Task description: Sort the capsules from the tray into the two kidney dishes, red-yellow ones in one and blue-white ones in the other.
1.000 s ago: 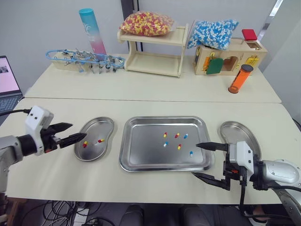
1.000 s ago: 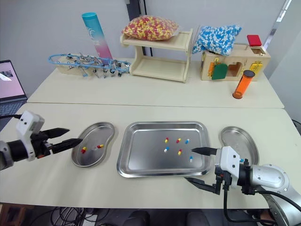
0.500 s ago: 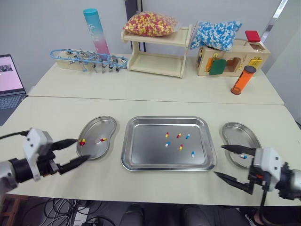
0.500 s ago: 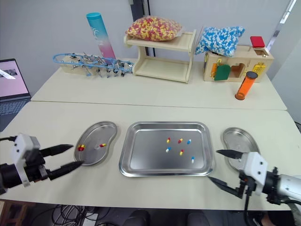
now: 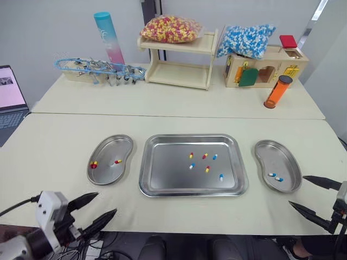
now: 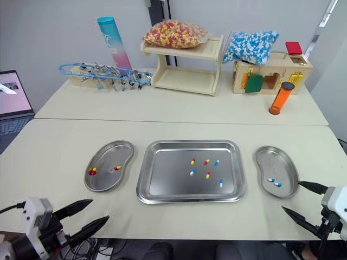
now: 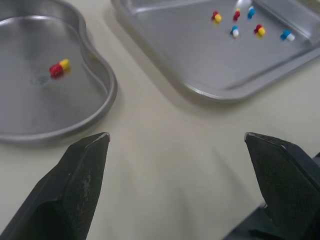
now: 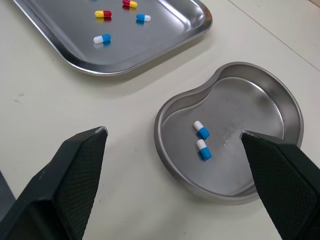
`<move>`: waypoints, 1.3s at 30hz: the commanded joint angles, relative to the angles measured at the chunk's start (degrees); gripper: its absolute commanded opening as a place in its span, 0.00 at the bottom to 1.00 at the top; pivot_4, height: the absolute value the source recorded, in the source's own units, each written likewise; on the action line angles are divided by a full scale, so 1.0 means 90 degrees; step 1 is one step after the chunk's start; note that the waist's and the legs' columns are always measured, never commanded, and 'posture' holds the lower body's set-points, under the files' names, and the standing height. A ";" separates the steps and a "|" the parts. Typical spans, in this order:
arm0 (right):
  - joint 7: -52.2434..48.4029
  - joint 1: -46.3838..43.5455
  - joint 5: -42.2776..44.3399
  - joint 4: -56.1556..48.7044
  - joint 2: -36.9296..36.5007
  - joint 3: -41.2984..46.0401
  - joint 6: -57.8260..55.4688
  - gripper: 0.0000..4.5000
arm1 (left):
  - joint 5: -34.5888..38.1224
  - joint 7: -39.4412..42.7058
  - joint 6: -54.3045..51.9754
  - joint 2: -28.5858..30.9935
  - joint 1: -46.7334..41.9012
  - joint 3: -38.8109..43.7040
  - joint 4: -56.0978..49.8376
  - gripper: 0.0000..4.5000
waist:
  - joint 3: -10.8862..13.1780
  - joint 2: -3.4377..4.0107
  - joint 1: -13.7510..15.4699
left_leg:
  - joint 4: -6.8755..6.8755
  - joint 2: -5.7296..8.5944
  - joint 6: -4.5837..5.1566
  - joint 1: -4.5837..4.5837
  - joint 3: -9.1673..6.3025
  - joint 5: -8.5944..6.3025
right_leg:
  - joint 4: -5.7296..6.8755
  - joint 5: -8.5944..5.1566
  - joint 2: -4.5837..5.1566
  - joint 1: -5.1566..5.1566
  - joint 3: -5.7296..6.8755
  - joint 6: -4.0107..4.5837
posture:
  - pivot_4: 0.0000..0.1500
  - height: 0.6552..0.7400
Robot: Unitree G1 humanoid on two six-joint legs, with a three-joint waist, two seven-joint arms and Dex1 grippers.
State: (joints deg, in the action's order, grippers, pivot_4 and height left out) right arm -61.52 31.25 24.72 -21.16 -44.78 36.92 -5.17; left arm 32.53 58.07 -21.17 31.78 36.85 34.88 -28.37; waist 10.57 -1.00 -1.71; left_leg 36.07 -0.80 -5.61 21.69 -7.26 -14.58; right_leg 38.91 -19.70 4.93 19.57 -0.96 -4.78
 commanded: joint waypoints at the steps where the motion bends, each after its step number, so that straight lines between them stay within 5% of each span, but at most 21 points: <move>1: 0.0050 -0.0128 0.0116 -0.0131 -0.0189 0.0199 -0.0203 1.00 | -0.0151 0.0148 0.0619 -0.0022 0.0098 -0.0075 -0.0083 1.00 | -0.0001 -0.0001 0.0014 | 0.0000 0.0000 0.0000 0.0001 0.0000 0.0000 | -0.0002 0.0000 0.0000 0.0000 0.0000 0.0000 | 1.00 1.00; 7: -0.0206 -0.0613 0.0170 -0.0189 -0.0821 0.0006 -0.0608 1.00 | -0.0220 0.0492 0.1093 0.0161 0.0012 -0.0691 -0.0350 1.00 | -0.0002 -0.0003 0.0019 | 0.0000 0.0001 0.0000 0.0006 0.0000 0.0000 | -0.0010 0.0000 0.0001 0.0000 0.0000 0.0000 | 1.00 1.00; 17: -0.0199 -0.3868 0.0608 -0.0733 -0.2235 -0.2332 -0.2143 1.00 | 0.0058 0.0460 0.0957 0.0470 -0.0434 -0.1235 -0.0618 1.00 | -0.0002 0.0001 -0.0016 | -0.0001 -0.0002 0.0000 0.0008 -0.0006 0.0000 | -0.0008 0.0000 -0.0003 0.0005 0.0007 0.0000 | 1.00 1.00; 21: -0.0633 -0.5056 0.0448 -0.0517 -0.2089 -0.3407 -0.2089 1.00 | 0.0058 0.0461 0.1025 0.0476 -0.0456 -0.1391 -0.0657 1.00 | 0.0000 0.0001 0.0008 | -0.0001 -0.0001 0.0000 0.0016 -0.0011 0.0000 | -0.0013 0.0000 -0.0002 0.0010 0.0012 0.0000 | 1.00 1.00; 27: -0.1113 -0.5978 -0.0174 0.0061 -0.1594 -0.4550 -0.1533 0.66 | 0.0060 0.0418 0.1042 0.0534 -0.0727 -0.1614 -0.0621 1.00 | 0.0002 -0.0001 0.0002 | -0.0001 -0.0001 0.0000 0.0016 -0.0019 0.0000 | -0.0014 0.0000 -0.0002 0.0009 0.0020 0.0000 | 1.00 1.00; 39: -0.1413 -0.7792 -0.1997 0.1465 0.0009 -0.6674 -0.0992 0.61 | -0.0027 0.0413 0.1077 0.0622 -0.1337 -0.2128 -0.0289 1.00 | 0.0005 0.0006 -0.0056 | -0.0002 -0.0001 -0.0001 0.0013 -0.0019 0.0001 | -0.0002 0.0000 -0.0002 0.0017 0.0016 0.0000 | 1.00 1.00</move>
State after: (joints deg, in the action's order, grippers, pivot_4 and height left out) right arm -74.00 -37.35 8.22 -8.96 -45.51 -22.46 -15.27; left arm 32.28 61.87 -12.14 36.88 24.96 15.76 -30.83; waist 10.62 -0.94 -2.21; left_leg 36.05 -0.81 -5.62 21.82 -7.43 -14.57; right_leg 38.89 -19.70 4.91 19.73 -0.81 -4.78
